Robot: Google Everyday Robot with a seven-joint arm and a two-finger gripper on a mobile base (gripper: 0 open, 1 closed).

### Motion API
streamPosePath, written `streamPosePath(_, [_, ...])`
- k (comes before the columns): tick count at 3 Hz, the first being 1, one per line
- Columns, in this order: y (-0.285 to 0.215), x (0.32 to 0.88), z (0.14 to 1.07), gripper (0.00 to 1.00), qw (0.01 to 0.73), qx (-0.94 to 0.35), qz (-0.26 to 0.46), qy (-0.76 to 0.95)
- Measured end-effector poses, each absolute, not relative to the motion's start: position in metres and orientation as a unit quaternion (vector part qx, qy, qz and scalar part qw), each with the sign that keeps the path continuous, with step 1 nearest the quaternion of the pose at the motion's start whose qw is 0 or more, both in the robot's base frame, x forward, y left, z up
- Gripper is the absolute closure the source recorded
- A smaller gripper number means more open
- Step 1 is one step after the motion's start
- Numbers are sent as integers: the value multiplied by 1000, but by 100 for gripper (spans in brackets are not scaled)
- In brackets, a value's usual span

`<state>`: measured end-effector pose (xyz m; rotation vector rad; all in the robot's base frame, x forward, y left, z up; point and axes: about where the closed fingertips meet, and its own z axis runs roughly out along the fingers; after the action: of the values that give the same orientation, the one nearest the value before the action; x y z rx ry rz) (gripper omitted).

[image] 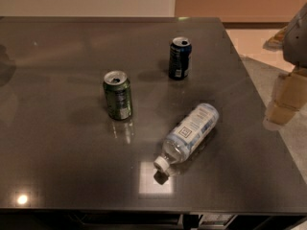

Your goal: Knock green can over

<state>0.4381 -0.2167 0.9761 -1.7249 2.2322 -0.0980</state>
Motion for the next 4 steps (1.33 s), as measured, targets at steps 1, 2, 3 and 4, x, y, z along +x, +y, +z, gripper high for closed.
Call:
streamPosePath(1, [-216, 438, 977, 0, 161, -604, -34, 780])
streamPosePath(2, [-195, 452, 975, 0, 185, -607, -3, 773])
streamPosePath(3, [-156, 476, 972, 0, 222, -610, 42, 760])
streamPosePath(4, [-110, 492, 968, 0, 253, -620, 90, 738])
